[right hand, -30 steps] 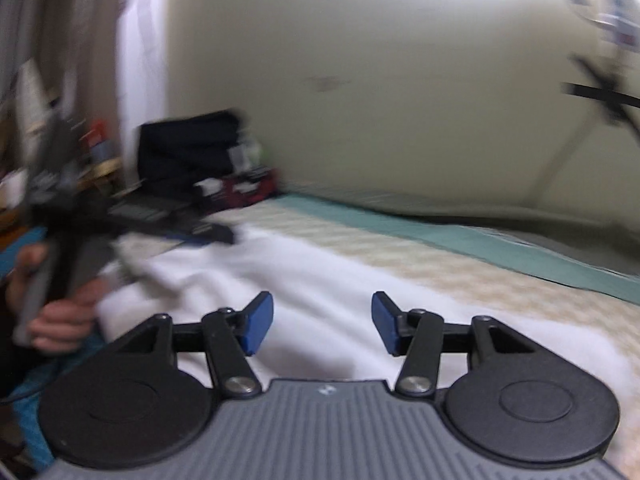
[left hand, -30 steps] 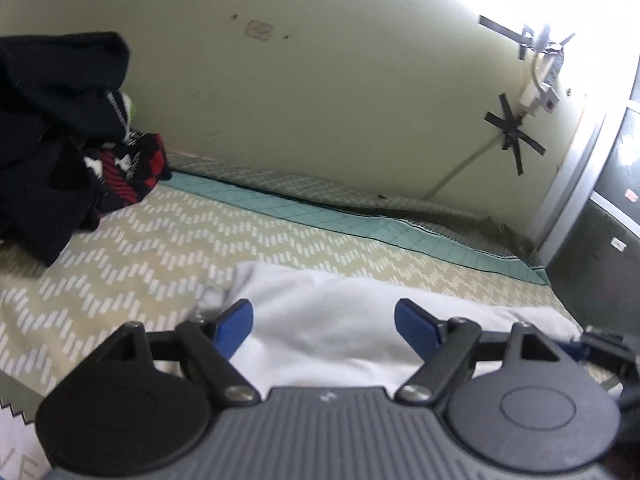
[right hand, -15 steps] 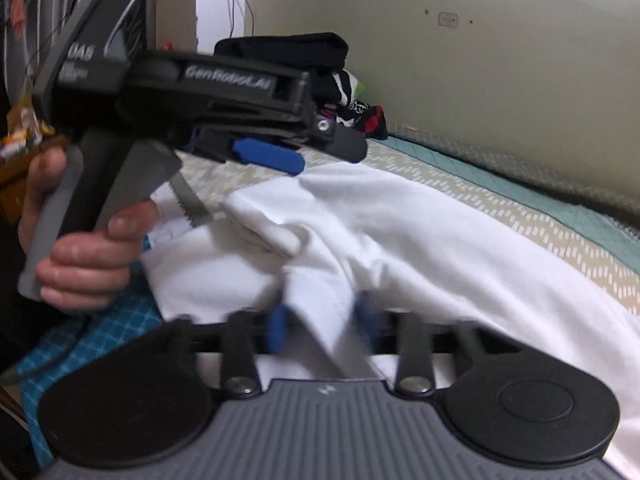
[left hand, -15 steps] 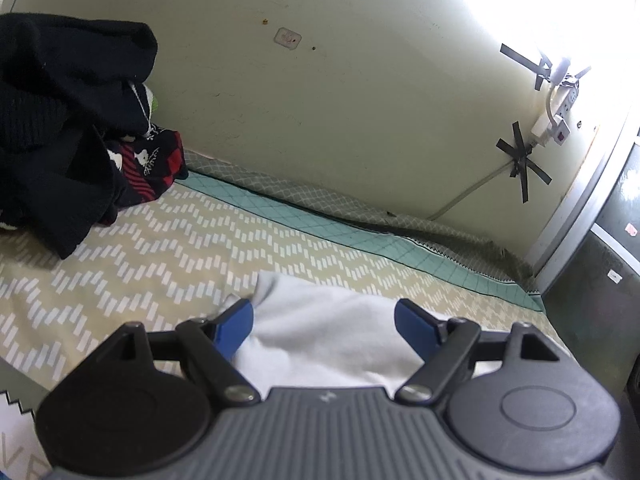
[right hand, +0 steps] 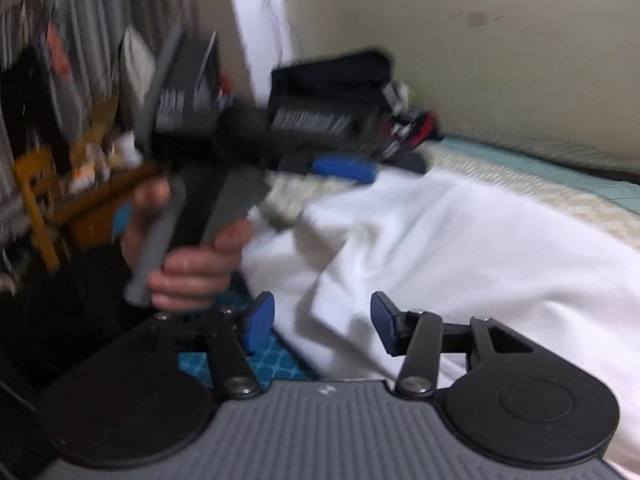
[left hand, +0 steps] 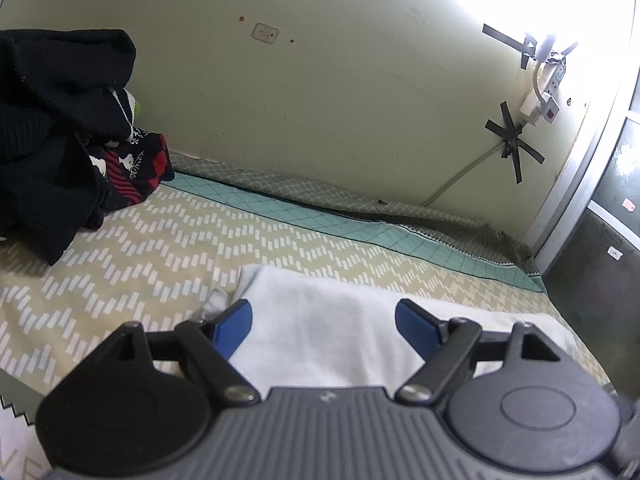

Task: Fold small clothes

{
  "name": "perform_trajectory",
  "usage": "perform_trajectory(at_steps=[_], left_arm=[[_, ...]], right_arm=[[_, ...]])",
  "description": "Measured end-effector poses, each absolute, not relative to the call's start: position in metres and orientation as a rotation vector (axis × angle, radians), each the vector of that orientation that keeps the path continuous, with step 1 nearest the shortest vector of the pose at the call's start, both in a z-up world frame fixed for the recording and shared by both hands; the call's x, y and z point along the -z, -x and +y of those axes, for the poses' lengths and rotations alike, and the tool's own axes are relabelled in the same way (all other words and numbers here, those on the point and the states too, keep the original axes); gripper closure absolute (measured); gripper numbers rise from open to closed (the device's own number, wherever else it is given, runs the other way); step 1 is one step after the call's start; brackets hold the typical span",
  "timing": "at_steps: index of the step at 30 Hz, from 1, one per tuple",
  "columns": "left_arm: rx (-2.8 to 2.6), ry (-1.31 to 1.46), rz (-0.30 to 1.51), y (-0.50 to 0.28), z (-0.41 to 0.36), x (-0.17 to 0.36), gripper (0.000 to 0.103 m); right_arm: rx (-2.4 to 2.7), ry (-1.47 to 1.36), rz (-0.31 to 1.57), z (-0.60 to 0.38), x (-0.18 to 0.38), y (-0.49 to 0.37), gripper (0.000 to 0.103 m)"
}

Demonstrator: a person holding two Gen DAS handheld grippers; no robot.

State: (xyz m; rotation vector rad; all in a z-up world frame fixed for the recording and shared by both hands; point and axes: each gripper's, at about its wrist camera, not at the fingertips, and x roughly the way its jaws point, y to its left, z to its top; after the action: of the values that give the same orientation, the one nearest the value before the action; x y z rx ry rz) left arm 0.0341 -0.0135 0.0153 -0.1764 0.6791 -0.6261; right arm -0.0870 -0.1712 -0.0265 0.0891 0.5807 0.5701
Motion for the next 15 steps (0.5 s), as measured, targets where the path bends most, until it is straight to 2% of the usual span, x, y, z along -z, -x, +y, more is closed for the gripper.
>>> perform_trajectory(at_steps=[4,7,8,9,15], left_arm=[[0.623,0.117,0.666,-0.029,-0.023,-0.015,0.022],[0.579,0.019,0.687,-0.027,-0.036,-0.008,0.022],[0.559,-0.017,0.710,-0.029,-0.041,-0.004,0.022],[0.546,-0.047,0.733,-0.030,-0.047,-0.001,0.022],[0.531,-0.114,0.714,-0.025,-0.054,0.000,0.018]], right_arm=[[-0.360,-0.159,0.492,-0.226,0.013,0.098,0.059],[-0.070,-0.181,0.523,-0.272,0.023,0.102,0.059],[0.034,-0.155,0.561,-0.284,0.030,0.104,0.062],[0.086,-0.141,0.586,-0.295,0.037,0.109,0.076],[0.083,-0.258,0.549,-0.320,0.049,0.172,0.077]])
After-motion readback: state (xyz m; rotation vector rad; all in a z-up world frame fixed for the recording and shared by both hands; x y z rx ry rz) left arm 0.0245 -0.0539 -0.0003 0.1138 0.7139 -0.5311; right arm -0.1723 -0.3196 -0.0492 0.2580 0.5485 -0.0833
